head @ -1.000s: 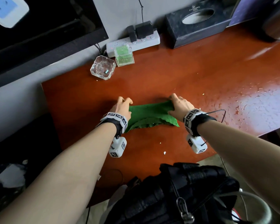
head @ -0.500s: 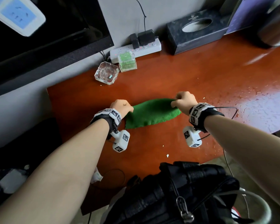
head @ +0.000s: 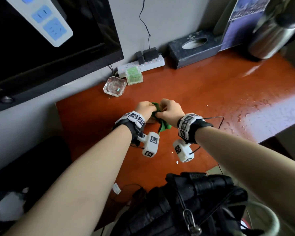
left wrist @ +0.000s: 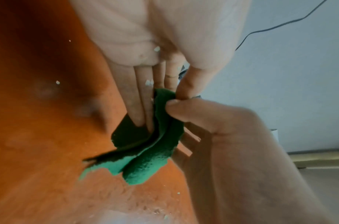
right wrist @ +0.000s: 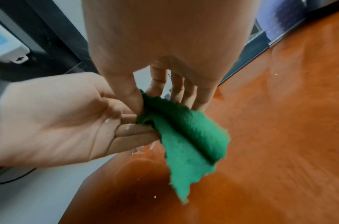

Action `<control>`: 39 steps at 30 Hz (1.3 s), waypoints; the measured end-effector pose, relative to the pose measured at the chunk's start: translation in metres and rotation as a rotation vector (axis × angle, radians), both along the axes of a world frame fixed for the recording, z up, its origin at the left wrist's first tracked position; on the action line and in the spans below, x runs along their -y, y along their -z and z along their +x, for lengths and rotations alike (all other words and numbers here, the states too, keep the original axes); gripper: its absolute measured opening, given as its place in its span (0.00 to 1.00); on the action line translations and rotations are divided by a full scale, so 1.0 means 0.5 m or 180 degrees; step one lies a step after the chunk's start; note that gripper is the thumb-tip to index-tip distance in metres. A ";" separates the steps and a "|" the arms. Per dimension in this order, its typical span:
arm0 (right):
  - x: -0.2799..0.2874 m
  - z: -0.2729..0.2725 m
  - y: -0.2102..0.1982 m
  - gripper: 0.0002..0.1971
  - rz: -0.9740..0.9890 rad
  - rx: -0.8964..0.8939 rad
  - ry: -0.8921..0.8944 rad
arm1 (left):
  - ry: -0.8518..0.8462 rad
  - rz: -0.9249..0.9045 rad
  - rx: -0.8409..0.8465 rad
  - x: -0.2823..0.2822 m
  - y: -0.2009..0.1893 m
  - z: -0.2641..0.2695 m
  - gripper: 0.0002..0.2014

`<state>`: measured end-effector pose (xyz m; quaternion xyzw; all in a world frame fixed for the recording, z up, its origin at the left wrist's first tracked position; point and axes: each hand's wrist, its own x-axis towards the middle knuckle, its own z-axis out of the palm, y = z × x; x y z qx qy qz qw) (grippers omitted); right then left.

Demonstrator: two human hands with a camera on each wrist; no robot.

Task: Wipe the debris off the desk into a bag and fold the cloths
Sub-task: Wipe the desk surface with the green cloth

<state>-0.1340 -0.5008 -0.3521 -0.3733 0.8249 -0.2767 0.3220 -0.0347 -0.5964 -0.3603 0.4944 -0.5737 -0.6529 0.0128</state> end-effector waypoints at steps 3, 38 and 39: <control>-0.025 0.014 -0.006 0.20 -0.0077 -0.0053 0.0114 | -0.0280 0.0529 -0.0246 -0.022 -0.022 0.000 0.06; -0.125 -0.575 0.100 0.20 0.0420 -0.0987 0.0200 | 0.1409 -0.1433 0.2031 -0.164 0.140 -0.157 0.24; -0.124 -0.567 0.120 0.20 0.0492 -0.0955 0.0086 | 0.1343 -0.1456 0.2056 -0.167 0.144 -0.148 0.25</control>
